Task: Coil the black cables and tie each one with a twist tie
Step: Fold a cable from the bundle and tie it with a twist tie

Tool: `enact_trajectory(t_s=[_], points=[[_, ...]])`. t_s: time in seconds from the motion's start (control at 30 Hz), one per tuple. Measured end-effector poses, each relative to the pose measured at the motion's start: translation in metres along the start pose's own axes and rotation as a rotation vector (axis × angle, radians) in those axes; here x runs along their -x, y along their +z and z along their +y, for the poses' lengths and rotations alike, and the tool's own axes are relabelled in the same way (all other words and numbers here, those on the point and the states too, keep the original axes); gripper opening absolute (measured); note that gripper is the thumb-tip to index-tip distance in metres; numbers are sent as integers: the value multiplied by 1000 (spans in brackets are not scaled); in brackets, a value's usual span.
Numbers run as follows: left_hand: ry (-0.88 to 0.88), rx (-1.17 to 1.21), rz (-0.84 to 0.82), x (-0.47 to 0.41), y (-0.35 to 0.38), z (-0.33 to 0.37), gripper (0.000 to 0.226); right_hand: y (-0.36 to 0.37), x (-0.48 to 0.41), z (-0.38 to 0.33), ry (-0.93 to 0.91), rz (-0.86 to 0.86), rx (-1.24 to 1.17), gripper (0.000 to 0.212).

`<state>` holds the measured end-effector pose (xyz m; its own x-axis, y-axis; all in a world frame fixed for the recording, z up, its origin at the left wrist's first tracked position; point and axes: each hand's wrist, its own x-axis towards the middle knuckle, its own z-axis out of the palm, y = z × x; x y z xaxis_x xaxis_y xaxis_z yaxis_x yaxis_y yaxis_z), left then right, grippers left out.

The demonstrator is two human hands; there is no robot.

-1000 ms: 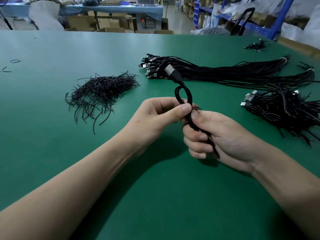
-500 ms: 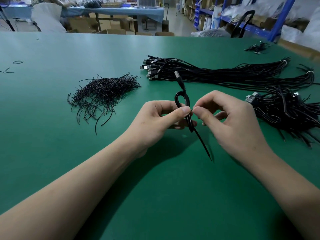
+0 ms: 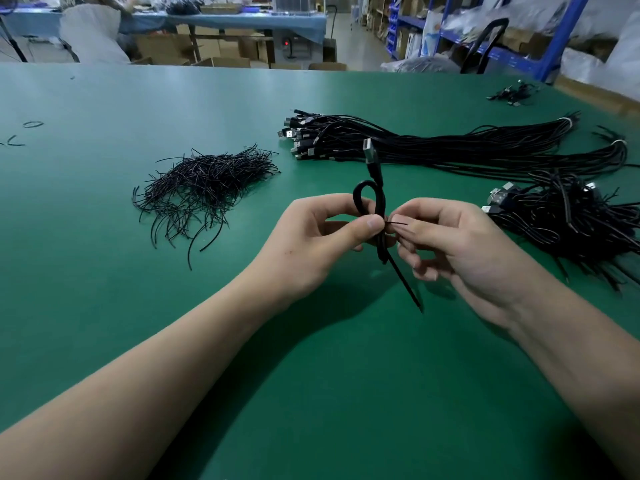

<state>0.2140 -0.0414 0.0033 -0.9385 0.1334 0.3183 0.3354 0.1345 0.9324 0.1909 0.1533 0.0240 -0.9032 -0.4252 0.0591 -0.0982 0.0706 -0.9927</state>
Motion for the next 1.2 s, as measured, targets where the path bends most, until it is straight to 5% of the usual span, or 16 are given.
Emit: enact_trajectory(t_s=[0.17,0.37,0.5,0.87,1.0,1.2], points=[[40,-153,-46,1,-5,3,11,-5,-1,2,130,-83,-66,5],[262,-469,107,-1,-1,7,11,-5,-2,4,258,-123,-103,33],[365,-592,121,0,0,6,14,-1,-1,4,250,-168,-141,27],[525,-699,131,-1,-3,9,12,28,6,8,237,78,-239,35],[402,-568,191,-2,6,8,13,34,4,8,87,228,-111,38],[-71,-52,115,-4,16,12,6,29,-1,9,-308,403,475,45]])
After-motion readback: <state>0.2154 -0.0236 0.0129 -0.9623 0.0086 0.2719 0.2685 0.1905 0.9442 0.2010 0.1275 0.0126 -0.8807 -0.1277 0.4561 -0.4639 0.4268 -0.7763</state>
